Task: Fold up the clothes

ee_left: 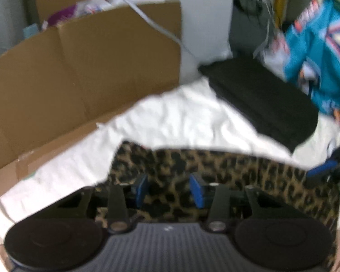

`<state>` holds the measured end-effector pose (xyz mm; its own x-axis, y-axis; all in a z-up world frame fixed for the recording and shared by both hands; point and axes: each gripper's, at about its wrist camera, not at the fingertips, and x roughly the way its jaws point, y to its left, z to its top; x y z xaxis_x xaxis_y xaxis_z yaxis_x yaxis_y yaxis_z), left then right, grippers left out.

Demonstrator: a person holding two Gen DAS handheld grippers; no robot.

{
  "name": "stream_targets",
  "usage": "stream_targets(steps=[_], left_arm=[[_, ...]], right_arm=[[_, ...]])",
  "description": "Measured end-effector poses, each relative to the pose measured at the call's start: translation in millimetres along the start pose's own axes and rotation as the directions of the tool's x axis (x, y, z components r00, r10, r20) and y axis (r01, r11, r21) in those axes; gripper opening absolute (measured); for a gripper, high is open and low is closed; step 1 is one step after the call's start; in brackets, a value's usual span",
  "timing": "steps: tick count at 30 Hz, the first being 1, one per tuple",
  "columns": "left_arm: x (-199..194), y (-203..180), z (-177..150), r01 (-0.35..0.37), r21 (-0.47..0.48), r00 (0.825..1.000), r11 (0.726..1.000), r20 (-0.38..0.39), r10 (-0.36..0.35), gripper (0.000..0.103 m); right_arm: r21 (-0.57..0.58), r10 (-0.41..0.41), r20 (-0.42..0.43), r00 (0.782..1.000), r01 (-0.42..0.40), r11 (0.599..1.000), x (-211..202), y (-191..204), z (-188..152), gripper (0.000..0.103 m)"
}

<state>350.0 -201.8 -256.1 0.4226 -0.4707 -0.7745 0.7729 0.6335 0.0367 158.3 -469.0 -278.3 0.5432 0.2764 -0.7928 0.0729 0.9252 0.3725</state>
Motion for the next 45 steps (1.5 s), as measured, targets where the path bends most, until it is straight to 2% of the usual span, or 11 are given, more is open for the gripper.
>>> stream_targets(steps=[1,6,14,18,25,33,41,44,45], left_arm=[[7,-2,-3,-0.005,0.007,1.000,1.000,-0.024,0.005,0.034],[29,4,-15,-0.011,-0.042,0.997,0.999,-0.082,0.007,0.032],[48,1,-22,-0.029,0.049,0.998,0.998,-0.052,0.031,0.033],[49,5,-16,-0.017,0.023,0.997,1.000,-0.072,0.018,0.033],[11,13,-13,-0.016,-0.068,0.999,0.998,-0.035,0.014,0.032],[-33,36,-21,0.015,-0.195,1.000,0.981,0.001,-0.015,0.029],[-9,30,-47,-0.014,-0.169,0.995,0.986,-0.101,-0.003,0.029],[7,28,-53,-0.039,-0.101,0.991,0.994,-0.128,0.026,0.030],[11,31,-55,-0.037,-0.112,0.991,0.993,-0.130,0.022,0.030]], right_arm=[[0.004,-0.006,-0.009,1.000,0.006,1.000,2,-2,-2,0.023],[0.020,-0.024,-0.033,0.999,0.024,0.999,9,-13,-9,0.025],[0.012,-0.031,-0.055,0.998,0.032,0.999,15,-19,-12,0.024],[0.008,-0.048,-0.067,0.997,0.049,0.999,15,-20,-15,0.024],[0.014,-0.087,-0.066,0.994,0.088,0.996,1,-16,-20,0.025],[0.025,-0.033,0.005,0.999,0.032,0.999,-19,-1,-19,0.025],[0.033,-0.030,-0.032,0.999,0.031,0.999,-8,6,-28,0.025],[0.039,-0.045,-0.052,0.998,0.048,0.998,-3,1,-32,0.026],[0.041,-0.050,-0.058,0.997,0.053,0.998,-1,-1,-33,0.026]])
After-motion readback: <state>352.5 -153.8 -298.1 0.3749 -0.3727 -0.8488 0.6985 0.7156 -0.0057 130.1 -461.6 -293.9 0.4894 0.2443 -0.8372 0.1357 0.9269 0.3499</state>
